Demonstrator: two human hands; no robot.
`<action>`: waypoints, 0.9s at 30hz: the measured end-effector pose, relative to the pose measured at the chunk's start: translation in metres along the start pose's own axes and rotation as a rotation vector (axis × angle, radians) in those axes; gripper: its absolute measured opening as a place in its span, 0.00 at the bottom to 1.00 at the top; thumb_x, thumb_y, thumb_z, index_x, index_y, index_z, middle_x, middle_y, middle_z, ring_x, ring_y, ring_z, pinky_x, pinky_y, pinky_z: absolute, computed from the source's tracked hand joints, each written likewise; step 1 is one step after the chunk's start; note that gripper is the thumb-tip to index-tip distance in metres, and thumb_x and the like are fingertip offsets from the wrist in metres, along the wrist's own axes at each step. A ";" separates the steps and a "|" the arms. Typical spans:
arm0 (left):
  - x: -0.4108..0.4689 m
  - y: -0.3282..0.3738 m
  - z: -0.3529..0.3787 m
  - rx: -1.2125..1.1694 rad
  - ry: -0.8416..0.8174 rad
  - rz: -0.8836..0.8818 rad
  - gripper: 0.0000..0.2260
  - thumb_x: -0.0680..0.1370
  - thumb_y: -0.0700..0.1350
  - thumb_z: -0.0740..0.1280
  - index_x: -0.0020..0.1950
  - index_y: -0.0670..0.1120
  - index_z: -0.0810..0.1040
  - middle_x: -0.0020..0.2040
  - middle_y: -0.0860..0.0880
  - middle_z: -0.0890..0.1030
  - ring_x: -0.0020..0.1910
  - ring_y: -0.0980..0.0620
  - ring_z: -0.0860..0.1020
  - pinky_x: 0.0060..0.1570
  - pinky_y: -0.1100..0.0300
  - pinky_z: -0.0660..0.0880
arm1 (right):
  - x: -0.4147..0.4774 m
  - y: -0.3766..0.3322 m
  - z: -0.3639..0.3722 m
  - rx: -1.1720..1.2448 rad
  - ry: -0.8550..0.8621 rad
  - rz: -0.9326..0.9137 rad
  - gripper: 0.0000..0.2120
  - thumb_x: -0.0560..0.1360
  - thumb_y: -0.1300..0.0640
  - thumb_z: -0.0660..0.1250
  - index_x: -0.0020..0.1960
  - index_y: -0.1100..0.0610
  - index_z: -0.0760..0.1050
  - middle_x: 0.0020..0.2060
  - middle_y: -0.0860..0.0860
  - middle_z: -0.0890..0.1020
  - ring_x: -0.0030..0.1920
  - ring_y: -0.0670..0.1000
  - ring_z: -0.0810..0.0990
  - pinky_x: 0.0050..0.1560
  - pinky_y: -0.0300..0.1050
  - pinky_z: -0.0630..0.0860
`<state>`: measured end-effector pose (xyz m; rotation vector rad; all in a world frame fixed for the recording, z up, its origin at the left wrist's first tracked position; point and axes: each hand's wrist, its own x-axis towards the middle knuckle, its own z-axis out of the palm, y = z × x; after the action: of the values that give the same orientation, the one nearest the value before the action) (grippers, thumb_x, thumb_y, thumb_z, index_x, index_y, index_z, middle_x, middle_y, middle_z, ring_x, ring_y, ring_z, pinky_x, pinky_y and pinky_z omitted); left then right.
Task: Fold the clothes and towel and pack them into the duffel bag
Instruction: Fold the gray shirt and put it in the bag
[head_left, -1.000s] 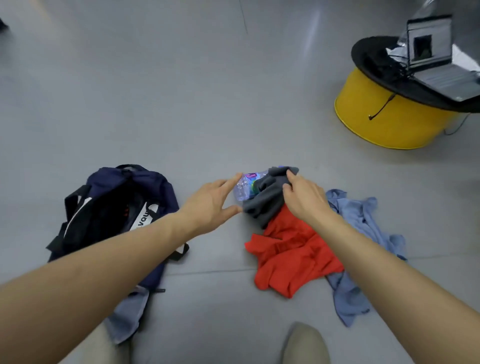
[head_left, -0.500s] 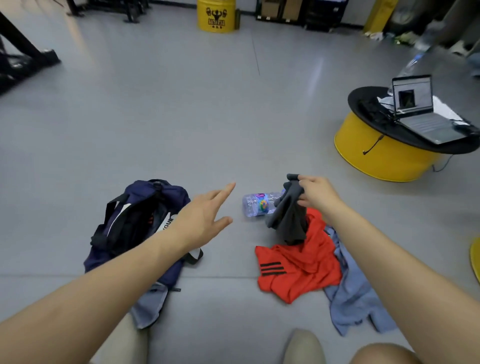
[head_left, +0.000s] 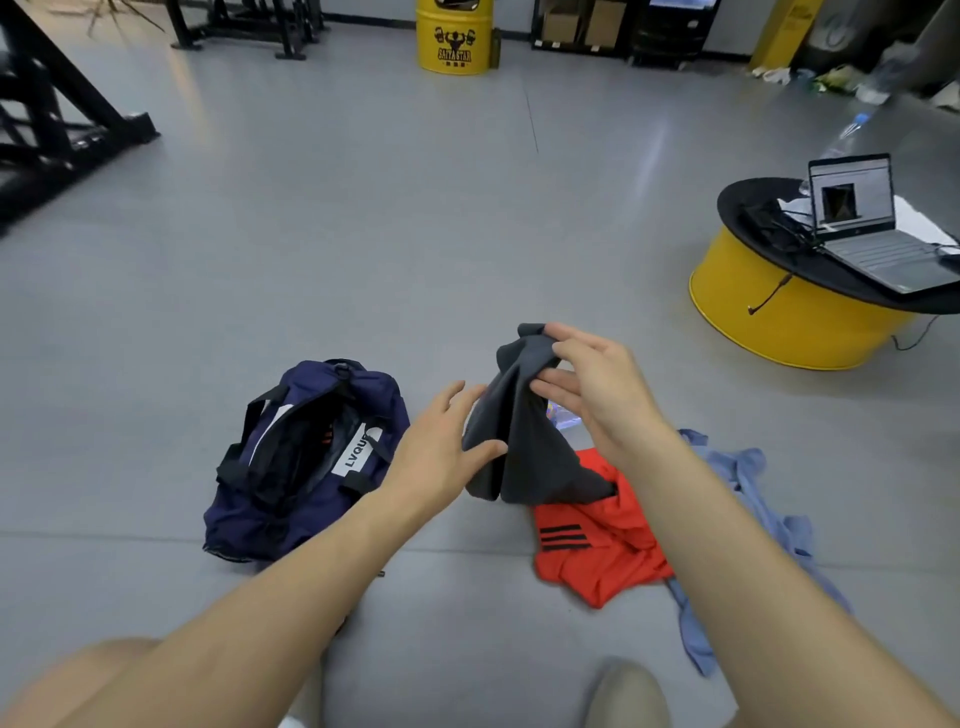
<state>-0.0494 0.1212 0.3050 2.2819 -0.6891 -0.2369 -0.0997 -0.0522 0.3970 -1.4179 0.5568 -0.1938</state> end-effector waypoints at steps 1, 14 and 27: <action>0.001 0.002 -0.001 -0.007 0.021 0.004 0.29 0.77 0.58 0.69 0.76 0.59 0.65 0.76 0.56 0.66 0.72 0.55 0.67 0.67 0.53 0.69 | -0.001 -0.001 0.003 0.027 -0.017 -0.005 0.17 0.81 0.63 0.58 0.68 0.58 0.77 0.55 0.56 0.85 0.53 0.54 0.86 0.57 0.48 0.82; 0.030 0.028 -0.034 -0.437 0.206 -0.088 0.05 0.81 0.53 0.62 0.50 0.54 0.76 0.43 0.49 0.84 0.47 0.44 0.81 0.50 0.43 0.78 | -0.005 0.017 0.001 -0.322 -0.140 -0.163 0.18 0.80 0.64 0.63 0.64 0.48 0.77 0.45 0.39 0.82 0.40 0.35 0.78 0.52 0.33 0.76; 0.032 0.051 -0.048 -1.034 0.211 -0.245 0.07 0.85 0.42 0.60 0.59 0.44 0.75 0.58 0.42 0.83 0.57 0.45 0.82 0.46 0.53 0.83 | -0.016 0.098 0.033 -0.898 -0.050 -0.229 0.29 0.73 0.39 0.65 0.72 0.40 0.63 0.54 0.47 0.83 0.52 0.57 0.80 0.51 0.54 0.77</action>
<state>-0.0264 0.1020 0.3762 1.3500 -0.0955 -0.3565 -0.1165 0.0002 0.3077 -2.3559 0.4508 -0.0855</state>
